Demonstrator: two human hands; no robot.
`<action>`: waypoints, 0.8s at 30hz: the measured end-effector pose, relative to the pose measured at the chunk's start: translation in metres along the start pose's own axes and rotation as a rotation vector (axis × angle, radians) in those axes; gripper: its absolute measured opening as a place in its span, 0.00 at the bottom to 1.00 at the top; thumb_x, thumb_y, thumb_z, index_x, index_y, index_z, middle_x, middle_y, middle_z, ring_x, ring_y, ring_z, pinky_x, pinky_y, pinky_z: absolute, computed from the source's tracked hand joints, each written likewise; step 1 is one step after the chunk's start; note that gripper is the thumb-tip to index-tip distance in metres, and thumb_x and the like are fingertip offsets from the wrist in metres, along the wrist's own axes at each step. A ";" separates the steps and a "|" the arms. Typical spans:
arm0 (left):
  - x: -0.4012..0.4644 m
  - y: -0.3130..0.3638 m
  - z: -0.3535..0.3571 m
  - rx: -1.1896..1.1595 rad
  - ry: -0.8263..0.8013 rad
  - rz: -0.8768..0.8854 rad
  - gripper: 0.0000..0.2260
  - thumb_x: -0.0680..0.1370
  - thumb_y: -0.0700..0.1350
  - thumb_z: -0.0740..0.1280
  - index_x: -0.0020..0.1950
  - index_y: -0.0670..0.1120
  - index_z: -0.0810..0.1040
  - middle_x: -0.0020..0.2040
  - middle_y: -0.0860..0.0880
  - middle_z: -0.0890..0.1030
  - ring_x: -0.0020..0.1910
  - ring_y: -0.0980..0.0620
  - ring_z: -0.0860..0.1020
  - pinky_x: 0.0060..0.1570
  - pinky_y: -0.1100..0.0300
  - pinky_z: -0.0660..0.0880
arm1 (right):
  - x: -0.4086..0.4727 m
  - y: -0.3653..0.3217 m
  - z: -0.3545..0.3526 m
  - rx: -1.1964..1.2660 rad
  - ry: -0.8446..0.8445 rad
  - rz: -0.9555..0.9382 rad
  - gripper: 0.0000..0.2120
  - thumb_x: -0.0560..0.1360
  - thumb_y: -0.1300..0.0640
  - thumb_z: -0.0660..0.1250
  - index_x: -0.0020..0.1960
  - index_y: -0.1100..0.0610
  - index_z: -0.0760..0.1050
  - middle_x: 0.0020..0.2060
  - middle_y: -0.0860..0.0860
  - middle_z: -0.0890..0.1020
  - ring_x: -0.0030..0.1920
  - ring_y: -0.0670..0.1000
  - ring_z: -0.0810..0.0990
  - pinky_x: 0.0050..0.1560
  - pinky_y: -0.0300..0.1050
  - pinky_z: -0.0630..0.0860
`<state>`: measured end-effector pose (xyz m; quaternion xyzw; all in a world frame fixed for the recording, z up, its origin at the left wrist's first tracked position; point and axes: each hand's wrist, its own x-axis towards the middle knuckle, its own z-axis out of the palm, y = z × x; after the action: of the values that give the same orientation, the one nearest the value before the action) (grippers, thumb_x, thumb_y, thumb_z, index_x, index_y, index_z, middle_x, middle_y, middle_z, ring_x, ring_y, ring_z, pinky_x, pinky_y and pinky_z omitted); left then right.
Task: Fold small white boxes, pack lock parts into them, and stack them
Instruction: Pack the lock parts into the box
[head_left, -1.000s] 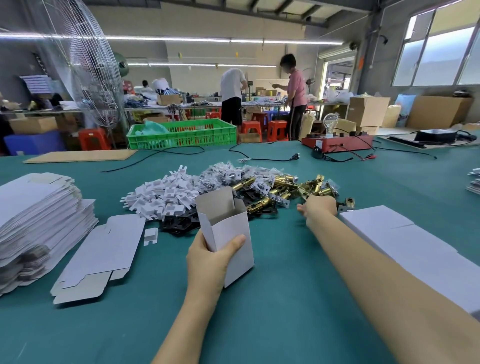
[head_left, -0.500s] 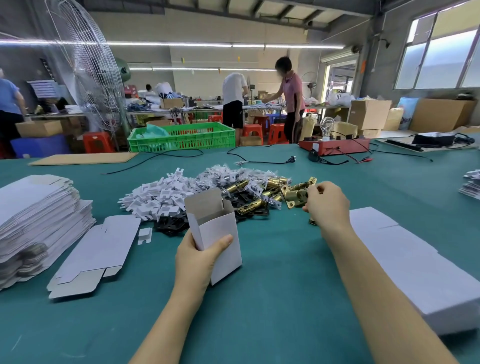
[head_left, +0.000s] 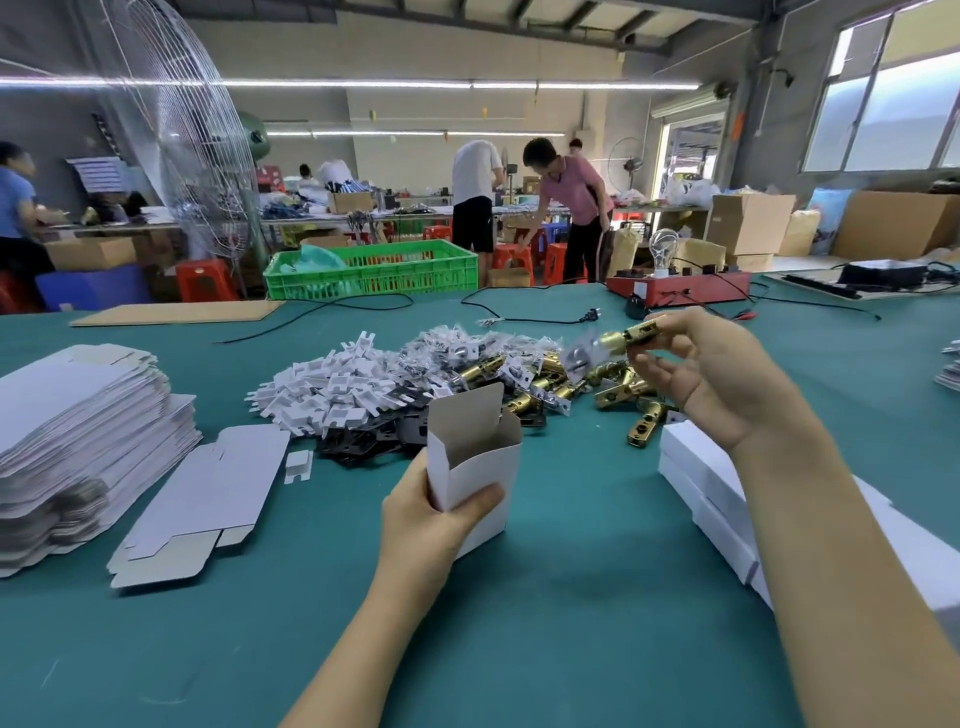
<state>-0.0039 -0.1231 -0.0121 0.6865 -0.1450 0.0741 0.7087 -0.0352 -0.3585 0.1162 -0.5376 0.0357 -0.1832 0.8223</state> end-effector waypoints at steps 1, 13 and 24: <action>0.000 0.001 0.000 0.009 -0.007 0.008 0.20 0.69 0.38 0.78 0.50 0.63 0.81 0.46 0.60 0.85 0.45 0.60 0.82 0.42 0.65 0.78 | -0.002 0.001 0.002 0.099 -0.054 0.063 0.02 0.77 0.64 0.60 0.47 0.62 0.71 0.40 0.56 0.77 0.32 0.49 0.80 0.31 0.34 0.77; -0.006 0.005 0.010 0.032 -0.014 0.014 0.18 0.65 0.46 0.77 0.48 0.64 0.80 0.45 0.60 0.85 0.44 0.59 0.82 0.40 0.68 0.77 | -0.008 0.018 0.042 -0.165 -0.090 0.112 0.04 0.76 0.65 0.63 0.43 0.63 0.72 0.31 0.55 0.80 0.30 0.50 0.81 0.30 0.37 0.78; -0.008 0.001 0.011 0.062 -0.004 0.035 0.16 0.69 0.42 0.78 0.48 0.60 0.80 0.46 0.58 0.85 0.46 0.56 0.82 0.44 0.63 0.79 | -0.024 0.021 0.062 -0.830 -0.142 -0.323 0.07 0.75 0.59 0.67 0.48 0.60 0.70 0.39 0.53 0.81 0.34 0.50 0.84 0.41 0.51 0.82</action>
<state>-0.0130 -0.1328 -0.0130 0.7057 -0.1560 0.0893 0.6853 -0.0366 -0.2886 0.1203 -0.8318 -0.0347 -0.2419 0.4984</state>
